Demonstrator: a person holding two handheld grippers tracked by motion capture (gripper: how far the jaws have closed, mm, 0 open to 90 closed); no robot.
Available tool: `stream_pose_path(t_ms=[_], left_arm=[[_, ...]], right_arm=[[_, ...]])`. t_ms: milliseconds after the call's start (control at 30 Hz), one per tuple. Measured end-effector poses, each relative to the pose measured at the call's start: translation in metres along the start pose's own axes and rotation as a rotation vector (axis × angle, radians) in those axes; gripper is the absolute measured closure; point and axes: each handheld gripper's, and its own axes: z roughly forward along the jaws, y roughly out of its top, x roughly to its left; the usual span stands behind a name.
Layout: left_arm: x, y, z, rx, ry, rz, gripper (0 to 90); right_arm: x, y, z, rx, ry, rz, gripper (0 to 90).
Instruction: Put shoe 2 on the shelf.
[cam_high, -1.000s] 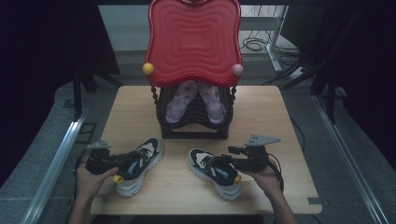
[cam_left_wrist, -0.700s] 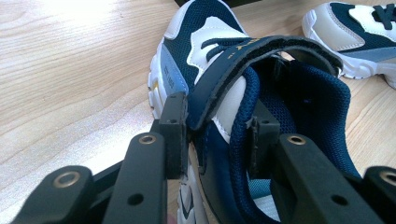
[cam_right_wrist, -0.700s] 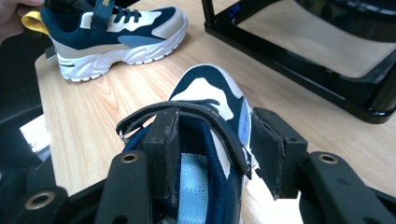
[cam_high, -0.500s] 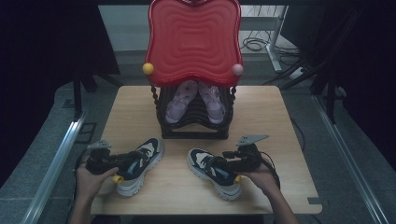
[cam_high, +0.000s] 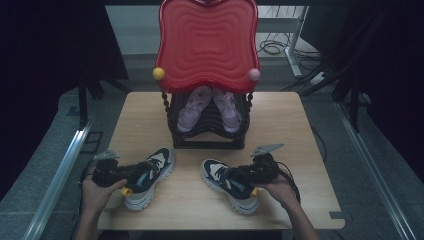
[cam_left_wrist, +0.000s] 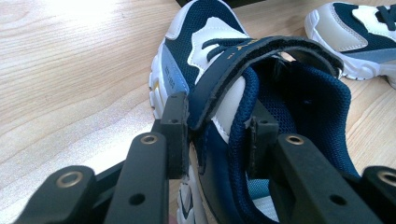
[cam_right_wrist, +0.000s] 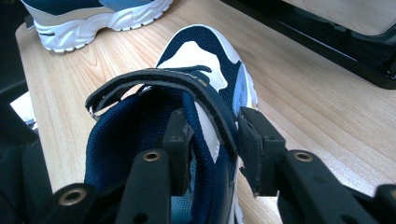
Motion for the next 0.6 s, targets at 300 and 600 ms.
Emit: stream_pose_path(t_ms=[300,600], left_arm=[[0.000,-0.001,-0.004,-0.019,0.022,-0.009,69.6],[0.002,-0.001,-0.014,-0.091,0.006,-0.036,69.9]], right_arm=[[0.005,-0.008,-0.005,-0.056,-0.035,-0.003,70.6],[0.002,-0.021,-0.022,-0.181,-0.058,0.066,70.9]])
